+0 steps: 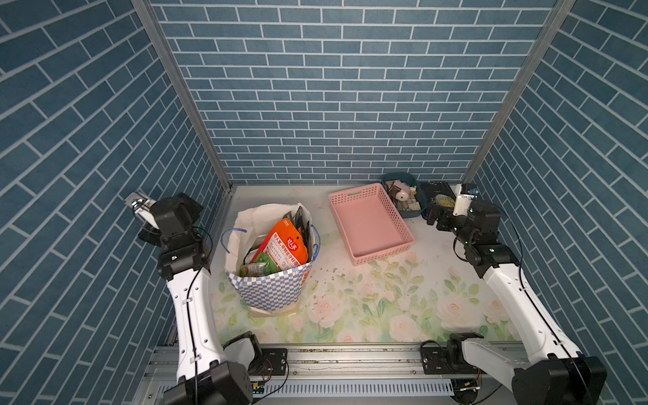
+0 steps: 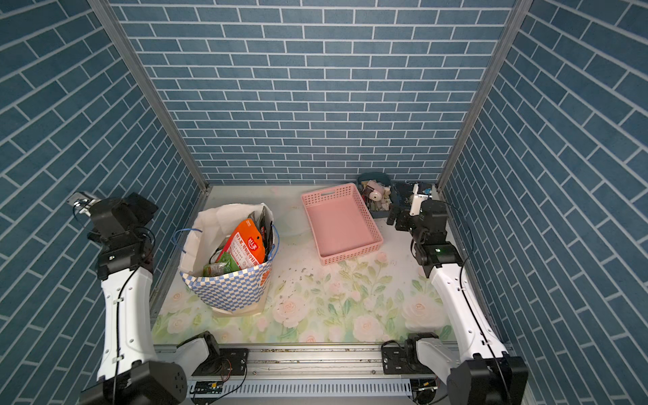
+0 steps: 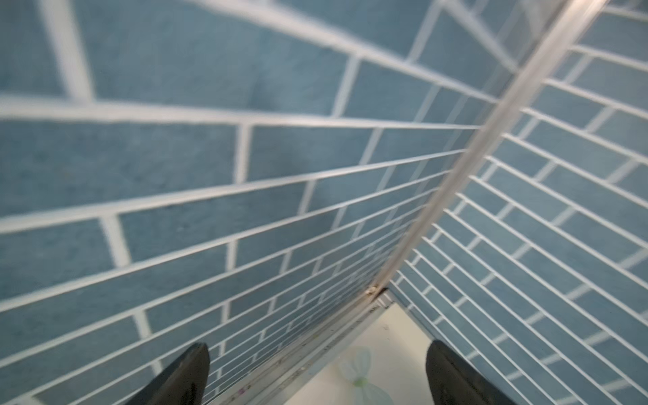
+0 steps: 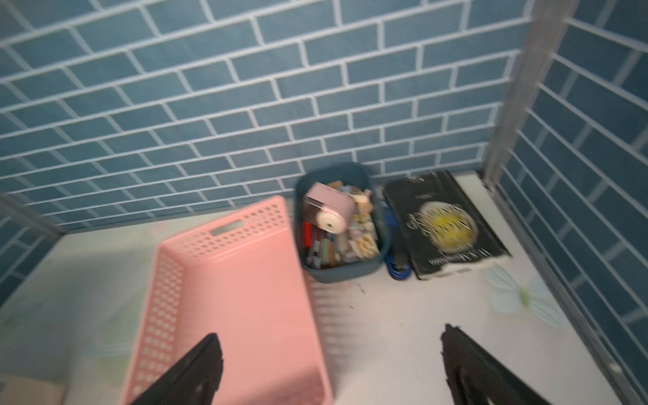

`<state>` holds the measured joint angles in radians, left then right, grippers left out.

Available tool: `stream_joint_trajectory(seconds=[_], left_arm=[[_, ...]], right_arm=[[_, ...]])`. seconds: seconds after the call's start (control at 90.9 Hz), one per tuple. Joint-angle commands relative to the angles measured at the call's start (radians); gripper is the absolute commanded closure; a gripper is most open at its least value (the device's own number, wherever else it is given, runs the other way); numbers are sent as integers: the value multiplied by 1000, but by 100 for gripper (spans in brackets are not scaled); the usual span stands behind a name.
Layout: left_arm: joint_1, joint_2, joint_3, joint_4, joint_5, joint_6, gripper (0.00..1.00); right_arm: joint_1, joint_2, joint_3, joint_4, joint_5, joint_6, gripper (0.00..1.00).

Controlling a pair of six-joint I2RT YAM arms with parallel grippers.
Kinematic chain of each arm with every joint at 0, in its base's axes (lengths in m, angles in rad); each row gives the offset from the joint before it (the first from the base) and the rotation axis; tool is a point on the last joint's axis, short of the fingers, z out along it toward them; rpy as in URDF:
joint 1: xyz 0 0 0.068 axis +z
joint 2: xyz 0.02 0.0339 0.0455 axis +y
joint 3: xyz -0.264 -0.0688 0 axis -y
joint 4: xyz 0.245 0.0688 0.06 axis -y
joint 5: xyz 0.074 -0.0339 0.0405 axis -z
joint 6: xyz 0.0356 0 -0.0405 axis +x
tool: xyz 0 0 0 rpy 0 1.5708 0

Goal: Place the condiment packets inside the bag
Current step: Reset both arms

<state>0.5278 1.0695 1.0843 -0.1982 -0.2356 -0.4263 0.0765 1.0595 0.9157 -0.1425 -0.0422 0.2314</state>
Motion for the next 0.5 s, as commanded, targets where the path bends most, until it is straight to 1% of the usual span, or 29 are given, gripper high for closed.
stream_joint_trajectory(seconds=[0.0, 0.11, 0.22, 0.264, 0.319, 0.385, 0.44, 0.484], left_arm=[[89, 42, -104, 107, 184, -36, 0], [99, 83, -243, 209, 282, 17, 0], [90, 73, -440, 420, 360, 80, 0], [71, 44, -520, 519, 387, 110, 0], [7, -3, -614, 627, 377, 163, 0], [-107, -49, -699, 761, 330, 218, 0], [-201, -45, -740, 849, 291, 272, 0], [-251, -18, -754, 887, 274, 307, 0]], right_arm=[[-51, -31, -48, 85, -25, -1, 0], [-80, -11, -159, 194, -24, -65, 0], [-89, 6, -307, 380, -12, -143, 0], [-89, 7, -372, 478, -1, -184, 0], [-89, 10, -455, 601, 14, -232, 1], [-90, 21, -522, 704, 33, -251, 1], [-89, 35, -562, 772, 34, -259, 0], [-90, 51, -599, 842, 30, -254, 0]])
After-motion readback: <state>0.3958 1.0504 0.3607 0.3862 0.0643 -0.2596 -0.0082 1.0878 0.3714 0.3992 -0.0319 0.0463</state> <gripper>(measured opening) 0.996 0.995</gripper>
